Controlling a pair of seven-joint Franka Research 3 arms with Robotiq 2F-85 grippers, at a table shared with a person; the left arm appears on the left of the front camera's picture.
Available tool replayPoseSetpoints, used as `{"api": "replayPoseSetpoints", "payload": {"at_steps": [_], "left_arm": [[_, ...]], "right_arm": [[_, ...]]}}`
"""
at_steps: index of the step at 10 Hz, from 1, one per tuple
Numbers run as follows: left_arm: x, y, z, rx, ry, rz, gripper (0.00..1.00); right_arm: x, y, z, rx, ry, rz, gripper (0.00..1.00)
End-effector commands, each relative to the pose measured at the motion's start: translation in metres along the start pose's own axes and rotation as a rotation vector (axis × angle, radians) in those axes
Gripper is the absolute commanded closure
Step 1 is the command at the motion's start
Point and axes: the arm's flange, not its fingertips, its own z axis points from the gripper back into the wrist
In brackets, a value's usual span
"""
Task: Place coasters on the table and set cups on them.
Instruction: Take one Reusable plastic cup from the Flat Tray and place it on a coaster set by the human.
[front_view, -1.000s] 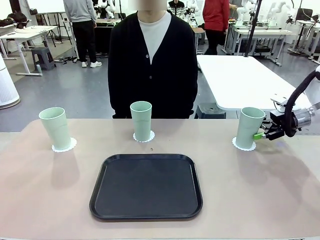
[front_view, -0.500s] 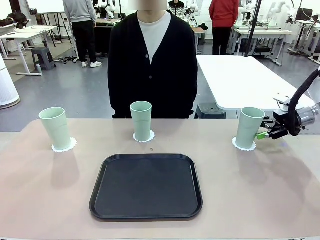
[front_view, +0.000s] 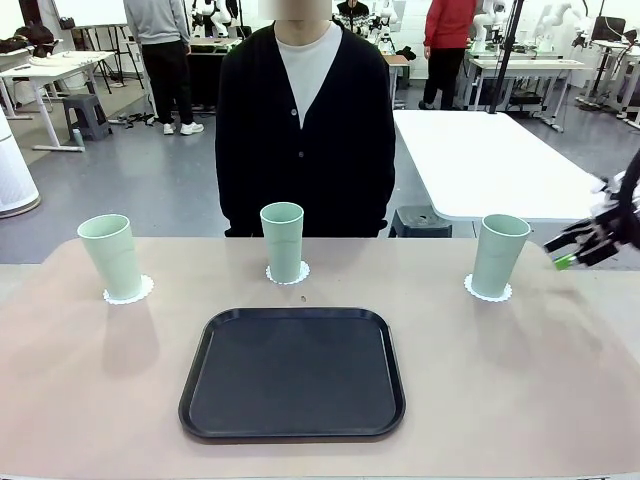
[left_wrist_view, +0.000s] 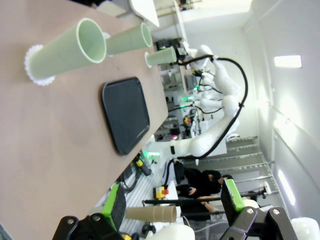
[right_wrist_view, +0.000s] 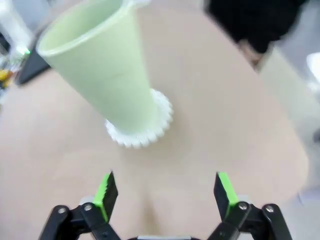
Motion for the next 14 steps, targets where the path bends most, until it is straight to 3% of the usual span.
{"api": "replayPoseSetpoints", "payload": {"at_steps": [1,4,5,8,10,12,13,14], "left_arm": [[0.0,-0.002,0.001,0.001,-0.009,0.004,0.0],[0.0,-0.002,0.001,0.001,-0.009,0.004,0.0],[0.0,-0.002,0.001,0.001,-0.009,0.004,0.0],[0.0,-0.002,0.001,0.001,-0.009,0.004,0.0],[0.0,-0.002,0.001,0.001,-0.009,0.004,0.0],[0.0,-0.002,0.001,0.001,-0.009,0.004,0.0],[0.0,-0.002,0.001,0.001,-0.009,0.004,0.0],[0.0,-0.002,0.001,0.001,-0.009,0.004,0.0]], "right_arm": [[0.064,0.072,0.024,-0.168,0.193,-0.24,0.0],[0.151,0.14,0.044,-0.296,0.293,-0.496,0.0],[0.175,0.162,0.05,-0.388,0.345,-0.561,0.0],[0.24,0.208,0.065,-0.589,0.444,-0.636,0.0],[0.26,0.232,0.079,-0.623,0.547,-0.647,0.0],[0.256,0.229,0.084,-0.487,0.501,-0.642,0.0],[0.26,0.237,0.082,-0.622,0.511,-0.638,0.0],[0.26,0.237,0.082,-0.622,0.511,-0.638,0.0]]}}
